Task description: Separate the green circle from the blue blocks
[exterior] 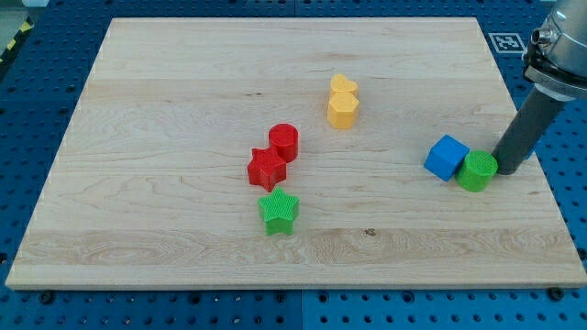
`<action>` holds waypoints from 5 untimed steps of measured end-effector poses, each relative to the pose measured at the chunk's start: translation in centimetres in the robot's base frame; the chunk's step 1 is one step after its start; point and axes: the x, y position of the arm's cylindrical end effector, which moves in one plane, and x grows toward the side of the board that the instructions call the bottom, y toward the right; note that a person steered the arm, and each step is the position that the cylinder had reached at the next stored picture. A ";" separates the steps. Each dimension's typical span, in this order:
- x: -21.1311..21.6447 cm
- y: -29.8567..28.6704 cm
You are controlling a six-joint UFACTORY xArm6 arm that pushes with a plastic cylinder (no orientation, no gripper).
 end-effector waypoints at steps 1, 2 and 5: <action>0.2 -0.9; 0.4 -3.4; 7.2 -5.3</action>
